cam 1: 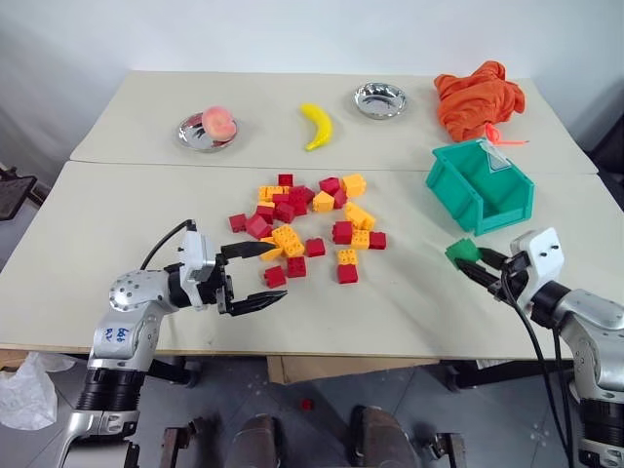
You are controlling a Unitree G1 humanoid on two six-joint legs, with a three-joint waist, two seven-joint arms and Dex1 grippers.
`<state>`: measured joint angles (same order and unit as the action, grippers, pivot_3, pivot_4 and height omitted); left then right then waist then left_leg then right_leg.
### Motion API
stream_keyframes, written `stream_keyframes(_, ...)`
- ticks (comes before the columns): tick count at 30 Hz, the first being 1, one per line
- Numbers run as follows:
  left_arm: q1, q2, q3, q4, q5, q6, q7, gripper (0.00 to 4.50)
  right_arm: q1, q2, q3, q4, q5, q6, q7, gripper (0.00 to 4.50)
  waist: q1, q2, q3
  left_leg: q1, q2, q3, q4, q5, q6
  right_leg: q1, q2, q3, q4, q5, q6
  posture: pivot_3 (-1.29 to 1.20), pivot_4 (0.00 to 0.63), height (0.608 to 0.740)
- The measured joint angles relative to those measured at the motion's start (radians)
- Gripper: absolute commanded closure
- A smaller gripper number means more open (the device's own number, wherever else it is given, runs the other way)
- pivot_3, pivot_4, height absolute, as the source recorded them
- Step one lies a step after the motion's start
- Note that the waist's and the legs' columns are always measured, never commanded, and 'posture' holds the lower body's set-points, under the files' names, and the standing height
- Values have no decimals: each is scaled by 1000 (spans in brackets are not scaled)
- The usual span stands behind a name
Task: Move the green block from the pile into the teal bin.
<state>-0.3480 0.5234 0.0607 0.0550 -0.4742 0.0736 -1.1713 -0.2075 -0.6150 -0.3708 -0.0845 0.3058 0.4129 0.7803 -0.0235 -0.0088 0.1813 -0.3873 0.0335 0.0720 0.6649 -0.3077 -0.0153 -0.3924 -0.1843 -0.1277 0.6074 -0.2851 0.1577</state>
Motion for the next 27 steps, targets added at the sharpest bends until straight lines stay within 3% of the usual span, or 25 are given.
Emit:
stream_keyframes(7, -44, -33, -3, 6, 5, -9, 15, 0, -175, -89, -68, 129, 7, -54, -94, 3037, 18, 0, 0, -1, 0, 0, 1, 0, 0, 0, 0, 0, -1, 0, 0, 0, 150, 740)
stream_keyframes(16, -101, -102, -43, 9, 15, 1, 84, 0, -441, -124, 18, 592, -110, -204, -199, 3037, 18, 0, 0, -1, 0, 0, 0, 0, 0, 0, 0, -1, -1, 0, 0, 0, 150, 740)
stream_keyframes(25, -119, -94, -41, 8, 23, 25, 137, 0, -530, -121, 55, 787, -116, -338, -143, 44, 19, 0, 0, -1, 0, 0, 0, 0, 0, 0, 0, -1, -2, 0, 0, 0, 150, 740)
stream_keyframes(27, -119, -57, -38, 8, 39, 25, 137, 0, -525, -121, 55, 791, -113, -372, -120, 44, 18, 0, 0, -1, 0, 0, 0, 0, 0, 0, 0, -1, -2, 0, 0, 0, 150, 740)
